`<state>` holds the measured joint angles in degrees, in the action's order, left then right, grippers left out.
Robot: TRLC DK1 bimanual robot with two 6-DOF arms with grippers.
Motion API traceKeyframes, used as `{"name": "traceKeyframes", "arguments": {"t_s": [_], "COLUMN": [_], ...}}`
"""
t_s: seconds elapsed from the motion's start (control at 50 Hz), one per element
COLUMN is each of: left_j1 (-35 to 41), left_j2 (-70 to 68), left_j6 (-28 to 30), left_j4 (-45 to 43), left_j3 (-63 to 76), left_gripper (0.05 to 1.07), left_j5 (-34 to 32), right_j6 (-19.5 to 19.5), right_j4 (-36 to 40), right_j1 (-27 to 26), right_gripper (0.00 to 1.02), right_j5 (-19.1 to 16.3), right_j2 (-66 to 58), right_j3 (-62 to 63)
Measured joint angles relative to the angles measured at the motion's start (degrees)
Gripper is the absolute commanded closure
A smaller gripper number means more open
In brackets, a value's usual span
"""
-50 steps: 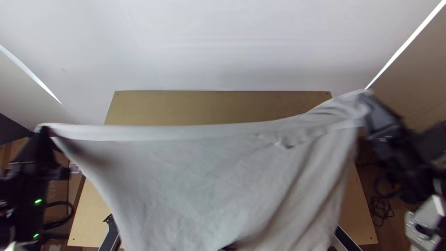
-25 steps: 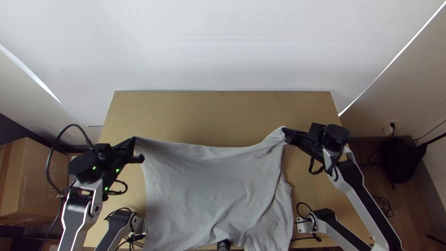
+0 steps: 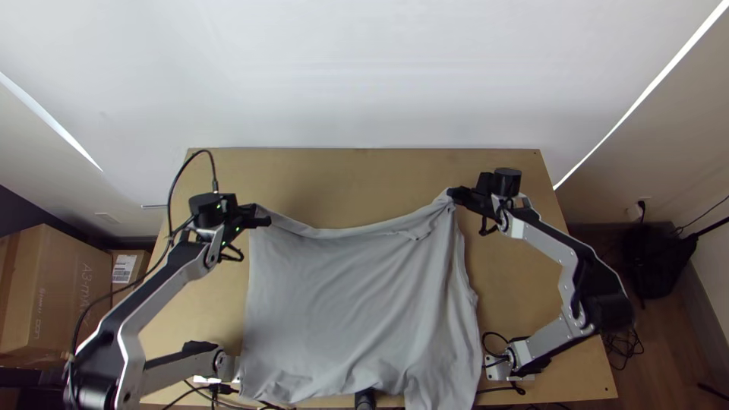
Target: Fold the t-shirt
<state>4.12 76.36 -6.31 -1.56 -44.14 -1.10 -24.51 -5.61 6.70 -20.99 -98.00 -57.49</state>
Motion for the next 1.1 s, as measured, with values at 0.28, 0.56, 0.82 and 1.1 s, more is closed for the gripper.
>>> {"name": "traceKeyframes", "arguments": {"t_s": [0.28, 0.56, 0.82, 1.1], "left_j1": [-1.57, -2.34, -2.73, -2.47], "left_j2": [21.14, 34.38, 41.16, 40.41], "left_j6": [0.81, 0.81, 0.9, 0.68], "left_j4": [-3.45, -3.98, -2.97, 1.42], "left_j3": [-16.9, -33.55, -42.12, -44.06], "left_gripper": [1.05, 1.05, 0.3, 0.1], "left_j5": [0.0, -0.02, 0.0, 0.02], "right_j6": [1.25, 1.46, 3.63, 4.02], "right_j4": [-1.29, -2.12, -2.51, 0.61], "right_j1": [-0.35, -1.51, -1.9, -2.47], "right_gripper": [1.0, 1.0, 0.79, 0.05], "right_j5": [3.74, 8.39, 12.13, 13.73], "right_j2": [-12.94, -19.96, -24.28, -23.96], "right_j3": [-13.09, -25.11, -31.76, -32.13]}}
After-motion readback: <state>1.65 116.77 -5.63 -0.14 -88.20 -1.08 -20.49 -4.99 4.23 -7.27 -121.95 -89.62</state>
